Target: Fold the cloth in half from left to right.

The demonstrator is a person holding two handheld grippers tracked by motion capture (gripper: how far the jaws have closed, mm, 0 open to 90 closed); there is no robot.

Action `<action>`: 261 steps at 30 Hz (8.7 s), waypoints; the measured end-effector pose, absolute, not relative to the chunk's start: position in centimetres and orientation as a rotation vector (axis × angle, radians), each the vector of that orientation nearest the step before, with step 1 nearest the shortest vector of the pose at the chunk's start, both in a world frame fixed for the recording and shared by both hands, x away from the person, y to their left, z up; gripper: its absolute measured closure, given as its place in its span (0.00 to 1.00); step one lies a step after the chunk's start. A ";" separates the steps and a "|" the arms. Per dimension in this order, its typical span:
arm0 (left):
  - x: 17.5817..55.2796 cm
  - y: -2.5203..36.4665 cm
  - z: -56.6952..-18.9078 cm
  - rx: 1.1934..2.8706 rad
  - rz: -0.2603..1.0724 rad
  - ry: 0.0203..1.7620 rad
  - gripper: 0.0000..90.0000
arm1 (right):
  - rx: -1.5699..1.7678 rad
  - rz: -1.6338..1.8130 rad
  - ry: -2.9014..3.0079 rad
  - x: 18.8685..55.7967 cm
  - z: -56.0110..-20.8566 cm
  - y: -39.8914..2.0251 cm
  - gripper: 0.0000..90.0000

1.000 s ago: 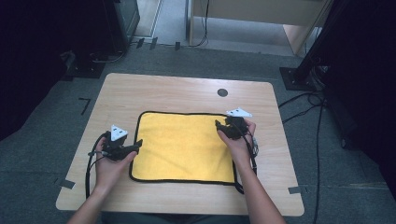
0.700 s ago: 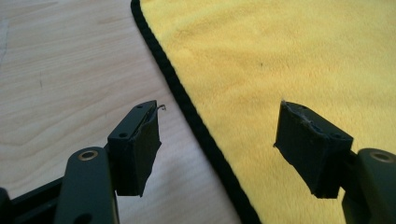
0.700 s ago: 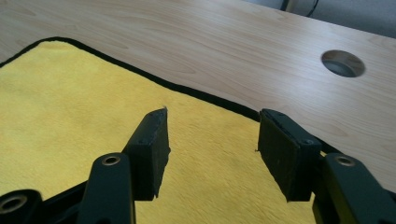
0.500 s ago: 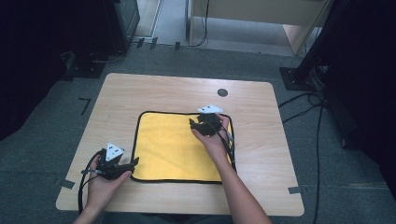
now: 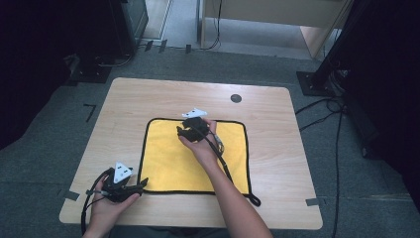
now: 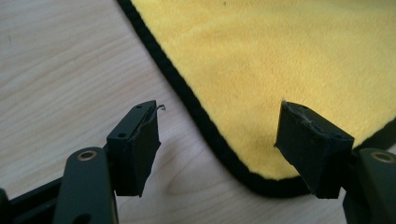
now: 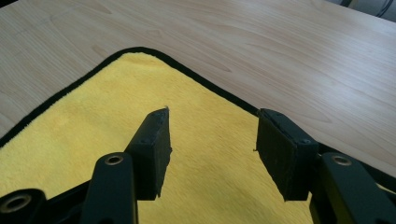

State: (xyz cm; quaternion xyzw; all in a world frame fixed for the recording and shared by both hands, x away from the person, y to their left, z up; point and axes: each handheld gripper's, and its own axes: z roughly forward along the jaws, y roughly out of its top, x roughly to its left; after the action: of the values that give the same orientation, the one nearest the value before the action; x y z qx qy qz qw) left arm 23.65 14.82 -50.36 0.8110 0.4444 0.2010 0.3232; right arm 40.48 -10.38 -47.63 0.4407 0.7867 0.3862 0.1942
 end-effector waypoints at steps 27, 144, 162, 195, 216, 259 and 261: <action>23.0 16.0 -51.1 2.131 0.479 1.190 0.35 | 1.239 1.076 2.298 44.5 -49.7 -0.4 0.49; 25.3 6.1 -51.1 2.217 0.411 0.935 0.52 | 1.390 0.869 1.960 37.3 -52.0 -16.8 0.58; 25.2 10.0 -50.7 2.134 0.395 0.962 0.37 | 1.345 0.930 1.947 36.7 -51.6 -16.4 0.49; 26.3 11.3 -51.6 2.142 0.443 1.048 0.39 | 1.595 0.833 1.907 41.2 -51.4 -20.9 0.90; 26.3 11.1 -51.6 2.138 0.452 1.048 0.38 | 1.527 1.085 2.092 29.3 -50.3 -21.8 0.88; 26.4 11.1 -51.6 2.141 0.447 1.041 0.38 | 1.595 1.123 2.126 25.7 -50.4 -22.1 0.99; 26.4 11.1 -51.6 2.142 0.447 1.041 0.38 | 1.592 1.126 2.124 25.7 -50.3 -22.2 0.99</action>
State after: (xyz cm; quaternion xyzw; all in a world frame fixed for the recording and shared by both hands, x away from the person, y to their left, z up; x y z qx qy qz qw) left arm 26.44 11.12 -51.64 0.8276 0.4021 0.1726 0.3517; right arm 25.68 -22.16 -50.34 0.5476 0.7305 0.3871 0.1289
